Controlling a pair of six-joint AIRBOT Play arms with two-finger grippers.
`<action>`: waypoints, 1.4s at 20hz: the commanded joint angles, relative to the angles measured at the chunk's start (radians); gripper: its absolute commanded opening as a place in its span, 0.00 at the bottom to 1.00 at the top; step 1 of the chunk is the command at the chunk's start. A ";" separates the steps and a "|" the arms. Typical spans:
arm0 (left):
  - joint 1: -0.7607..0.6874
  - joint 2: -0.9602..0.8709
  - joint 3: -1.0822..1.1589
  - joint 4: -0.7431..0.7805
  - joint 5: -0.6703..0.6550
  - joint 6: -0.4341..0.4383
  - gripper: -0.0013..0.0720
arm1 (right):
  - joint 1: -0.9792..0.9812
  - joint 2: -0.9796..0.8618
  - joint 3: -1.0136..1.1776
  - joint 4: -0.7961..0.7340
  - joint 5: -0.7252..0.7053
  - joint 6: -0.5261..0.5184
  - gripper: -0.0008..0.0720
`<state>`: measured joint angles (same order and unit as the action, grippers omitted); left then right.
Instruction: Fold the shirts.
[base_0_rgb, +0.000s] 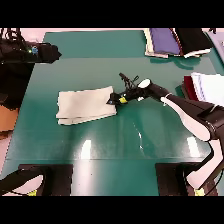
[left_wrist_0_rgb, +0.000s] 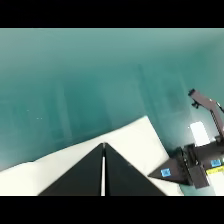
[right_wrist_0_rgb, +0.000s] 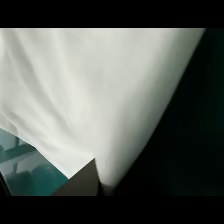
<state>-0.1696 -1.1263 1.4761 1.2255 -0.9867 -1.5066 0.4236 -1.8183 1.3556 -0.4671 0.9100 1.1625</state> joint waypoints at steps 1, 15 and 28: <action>-0.057 -0.004 0.000 -0.020 0.000 0.005 0.05 | -0.057 0.038 0.076 -0.080 -0.020 -0.006 0.03; -0.269 -0.004 0.000 -0.032 0.075 0.011 0.05 | -0.992 0.418 0.086 -0.311 0.067 0.040 0.03; -0.269 -0.004 0.000 -0.034 0.043 -0.015 0.05 | -1.074 0.299 0.591 -0.296 0.089 0.021 0.03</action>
<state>-0.4389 -1.1294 1.4761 1.1915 -0.9356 -1.5208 -0.6384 -1.5112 1.8290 -0.7593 0.9821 1.1858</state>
